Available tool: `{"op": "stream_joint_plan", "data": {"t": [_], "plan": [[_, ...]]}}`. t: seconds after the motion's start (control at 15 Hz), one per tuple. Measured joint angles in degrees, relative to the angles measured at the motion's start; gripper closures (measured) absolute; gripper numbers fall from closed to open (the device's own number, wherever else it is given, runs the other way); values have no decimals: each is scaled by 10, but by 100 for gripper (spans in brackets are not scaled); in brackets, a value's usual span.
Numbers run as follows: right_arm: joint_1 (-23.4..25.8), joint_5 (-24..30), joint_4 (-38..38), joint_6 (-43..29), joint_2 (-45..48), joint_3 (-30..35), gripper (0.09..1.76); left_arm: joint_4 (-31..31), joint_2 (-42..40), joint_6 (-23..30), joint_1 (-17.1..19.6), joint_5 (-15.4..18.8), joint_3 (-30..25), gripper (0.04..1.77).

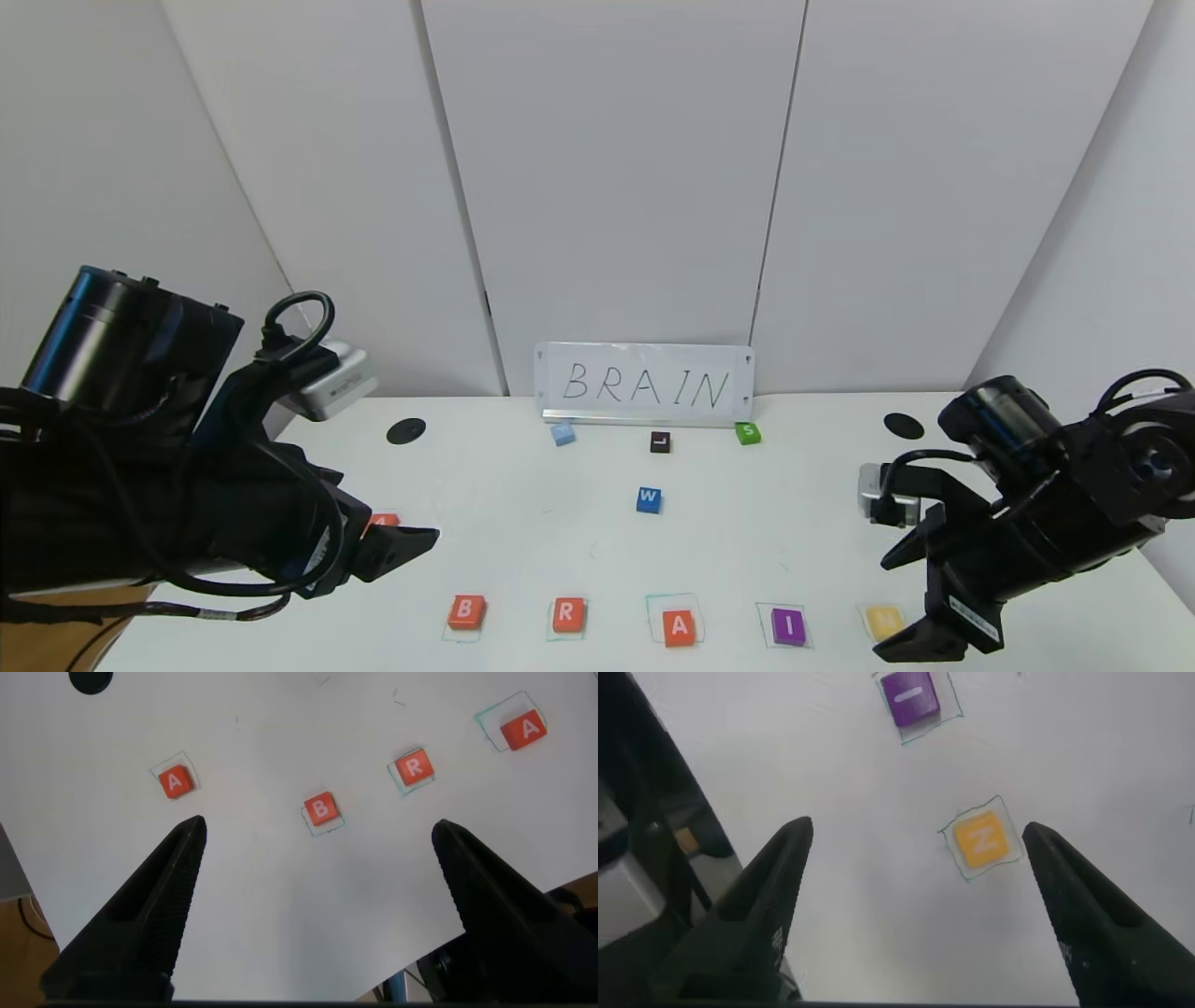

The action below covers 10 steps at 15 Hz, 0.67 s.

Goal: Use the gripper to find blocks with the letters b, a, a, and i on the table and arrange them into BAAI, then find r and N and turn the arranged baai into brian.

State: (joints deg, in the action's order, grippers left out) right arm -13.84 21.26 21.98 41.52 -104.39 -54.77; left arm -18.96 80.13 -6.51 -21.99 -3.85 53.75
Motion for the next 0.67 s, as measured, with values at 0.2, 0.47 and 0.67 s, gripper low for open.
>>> {"op": "stream_joint_plan", "data": {"t": [0.2, 0.47, 0.67], "plan": [[-22, -51, -5, -184, 33, -4, 20, 0, -6, 1, -6, -1, 0, 9], [-23, -190, -144, -377, 74, 13, 18, 1, -14, 5, -7, -1, 1, 9], [2, -234, -200, -390, 122, 52, 17, 2, -25, 9, 20, -1, -7, 9]]}}
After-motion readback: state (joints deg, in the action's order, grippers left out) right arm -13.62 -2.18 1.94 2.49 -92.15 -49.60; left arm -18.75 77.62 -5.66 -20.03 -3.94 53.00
